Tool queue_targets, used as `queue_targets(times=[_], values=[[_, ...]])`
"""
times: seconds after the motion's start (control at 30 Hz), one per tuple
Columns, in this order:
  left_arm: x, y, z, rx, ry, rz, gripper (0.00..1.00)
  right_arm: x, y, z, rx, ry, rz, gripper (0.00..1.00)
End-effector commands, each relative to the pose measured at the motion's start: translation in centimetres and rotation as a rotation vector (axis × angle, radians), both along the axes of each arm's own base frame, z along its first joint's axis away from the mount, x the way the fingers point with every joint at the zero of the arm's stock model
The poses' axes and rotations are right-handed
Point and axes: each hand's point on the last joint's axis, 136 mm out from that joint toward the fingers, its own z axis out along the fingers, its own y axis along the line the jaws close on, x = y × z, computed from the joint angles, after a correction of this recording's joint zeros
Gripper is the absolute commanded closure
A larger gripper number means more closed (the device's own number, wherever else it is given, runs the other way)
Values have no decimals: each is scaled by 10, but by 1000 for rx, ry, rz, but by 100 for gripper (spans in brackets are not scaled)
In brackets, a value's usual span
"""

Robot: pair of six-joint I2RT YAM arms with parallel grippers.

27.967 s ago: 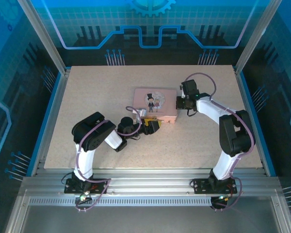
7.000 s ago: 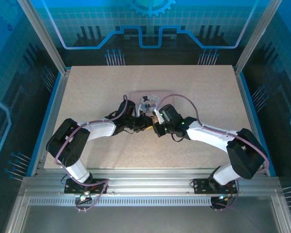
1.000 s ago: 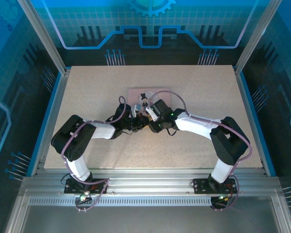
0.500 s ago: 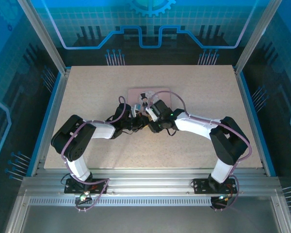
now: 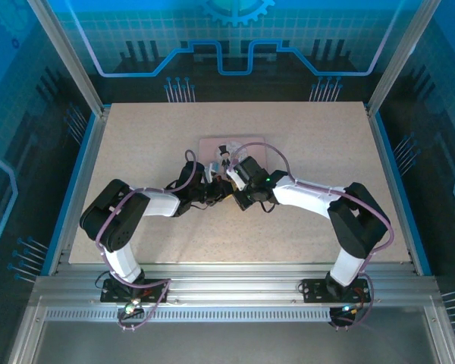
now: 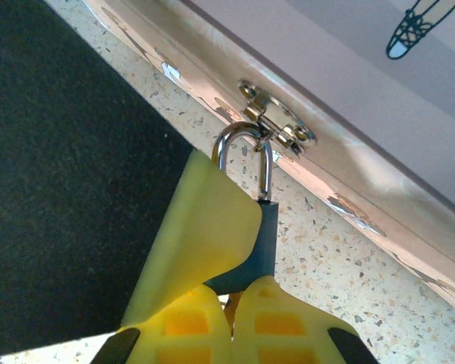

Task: Unlock a padlock with a key

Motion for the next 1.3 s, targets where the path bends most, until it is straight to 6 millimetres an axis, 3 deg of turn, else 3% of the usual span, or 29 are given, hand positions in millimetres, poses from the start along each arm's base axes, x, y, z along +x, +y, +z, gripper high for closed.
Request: queue_targets(times=[0.0,0.07,0.13,0.2,0.4,0.87,1.27], values=[[-18,-6,-2,-55,123,-57,96,-4,-1,-6,30,28,1,100],[-19,-5,-4,-52,124,-55,95,-4,-2,-6,42,31,0,99],[-20,-3,-6,-48,128,-52,95,-5,-3,-4,51,33,-4,80],[-21,-3,-6,-50,127,-53,95,-4,-4,3,70,21,-12,73],[-21,-3,-6,-54,129,-54,95,0,-10,19,96,-4,-37,65],[-20,-3,-4,-58,129,-53,95,-3,-6,5,66,27,-26,63],[-21,-4,-4,-61,131,-54,95,4,4,3,70,34,-15,68]])
